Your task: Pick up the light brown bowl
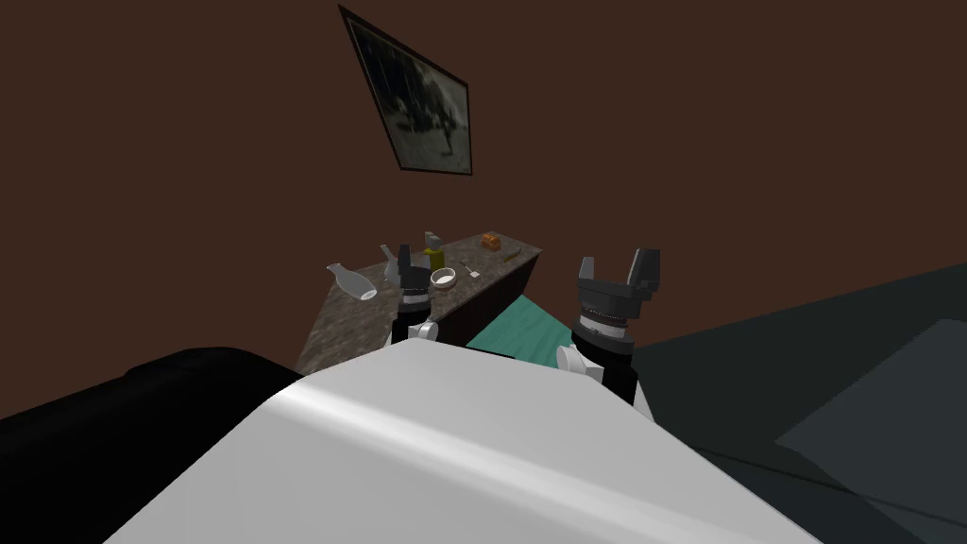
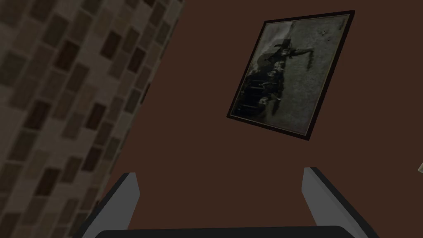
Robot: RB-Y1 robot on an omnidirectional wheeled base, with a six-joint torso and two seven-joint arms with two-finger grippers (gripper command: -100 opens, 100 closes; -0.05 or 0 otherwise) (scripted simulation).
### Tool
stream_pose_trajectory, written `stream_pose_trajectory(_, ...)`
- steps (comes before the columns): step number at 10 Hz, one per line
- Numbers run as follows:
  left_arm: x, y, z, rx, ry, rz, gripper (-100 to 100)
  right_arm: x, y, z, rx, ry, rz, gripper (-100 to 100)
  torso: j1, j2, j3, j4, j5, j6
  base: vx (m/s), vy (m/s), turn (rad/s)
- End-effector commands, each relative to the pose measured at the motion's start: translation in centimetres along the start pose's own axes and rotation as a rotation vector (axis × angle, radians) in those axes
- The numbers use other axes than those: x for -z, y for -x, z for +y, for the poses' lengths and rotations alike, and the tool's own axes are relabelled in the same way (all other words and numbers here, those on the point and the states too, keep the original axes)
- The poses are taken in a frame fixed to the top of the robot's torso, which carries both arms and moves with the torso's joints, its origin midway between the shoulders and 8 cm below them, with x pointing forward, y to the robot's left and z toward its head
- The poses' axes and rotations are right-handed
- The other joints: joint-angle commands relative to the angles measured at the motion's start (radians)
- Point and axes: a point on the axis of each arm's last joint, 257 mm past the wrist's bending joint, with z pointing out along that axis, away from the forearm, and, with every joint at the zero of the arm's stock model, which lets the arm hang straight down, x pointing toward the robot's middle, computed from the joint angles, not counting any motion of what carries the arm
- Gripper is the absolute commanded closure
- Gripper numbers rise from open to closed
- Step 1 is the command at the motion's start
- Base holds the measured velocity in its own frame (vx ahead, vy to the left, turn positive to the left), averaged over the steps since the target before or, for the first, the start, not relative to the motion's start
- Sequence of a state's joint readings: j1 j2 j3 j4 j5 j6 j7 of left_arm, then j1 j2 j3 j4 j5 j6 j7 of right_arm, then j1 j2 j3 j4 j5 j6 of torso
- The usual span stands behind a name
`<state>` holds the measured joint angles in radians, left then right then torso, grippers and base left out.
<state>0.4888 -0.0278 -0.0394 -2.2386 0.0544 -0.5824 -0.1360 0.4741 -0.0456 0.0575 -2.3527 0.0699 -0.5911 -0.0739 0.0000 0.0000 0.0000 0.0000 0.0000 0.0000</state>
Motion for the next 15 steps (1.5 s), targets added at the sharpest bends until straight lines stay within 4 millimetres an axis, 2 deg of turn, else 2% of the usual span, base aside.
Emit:
stream_pose_trajectory(1,-0.1,-0.5,0.6,-0.015,0.012,0.039,-100,0.0,0.0,0.0,0.0,0.0,0.0,0,0.0,0.0,0.0,0.0,0.0,0.0,-0.016,-0.01,0.023)
stream_pose_trajectory(5,-1.0,-2.0,4.1,-0.076,0.08,0.147,-100,0.0,0.0,0.0,0.0,0.0,0.0,0,-0.002,0.003,0.002,0.001,0.0,0.0,-0.052,-0.037,0.044)
stream_pose_trajectory(6,-1.0,-2.0,4.3,-0.076,0.087,0.148,-100,0.0,0.0,0.0,0.0,0.0,0.0,0,-0.003,0.004,0.002,0.001,-0.001,0.0,-0.048,-0.039,0.025)
stream_pose_trajectory(8,-1.8,-2.5,6.7,-0.117,0.131,0.189,-100,0.0,0.0,0.0,0.0,0.0,0.0,0,-0.002,0.003,0.002,0.001,0.0,0.0,-0.057,-0.029,0.066)
stream_pose_trajectory(9,-1.8,-2.5,7.0,-0.118,0.144,0.19,-100,0.0,0.0,0.0,0.0,0.0,0.0,0,-0.002,0.004,0.002,0.001,0.0,0.0,-0.055,-0.028,0.023)
stream_pose_trajectory(11,-2.8,-2.8,9.7,-0.163,0.195,0.22,-100,0.0,0.0,0.0,0.0,0.0,0.0,0,-0.002,0.004,0.002,0.001,0.0,0.0,-0.074,-0.04,0.079)
stream_pose_trajectory(14,-3.4,-2.8,11.8,-0.189,0.249,0.233,-100,0.0,0.0,0.0,0.0,0.0,0.0,0,-0.002,0.004,0.002,0.001,-0.001,0.0,-0.055,-0.034,0.037)
stream_pose_trajectory(15,-4.3,-2.8,13.0,-0.212,0.27,0.24,-100,0.0,0.0,0.0,0.0,0.0,0.0,0,-0.002,0.003,0.002,0.001,0.0,0.0,-0.053,-0.032,0.088)
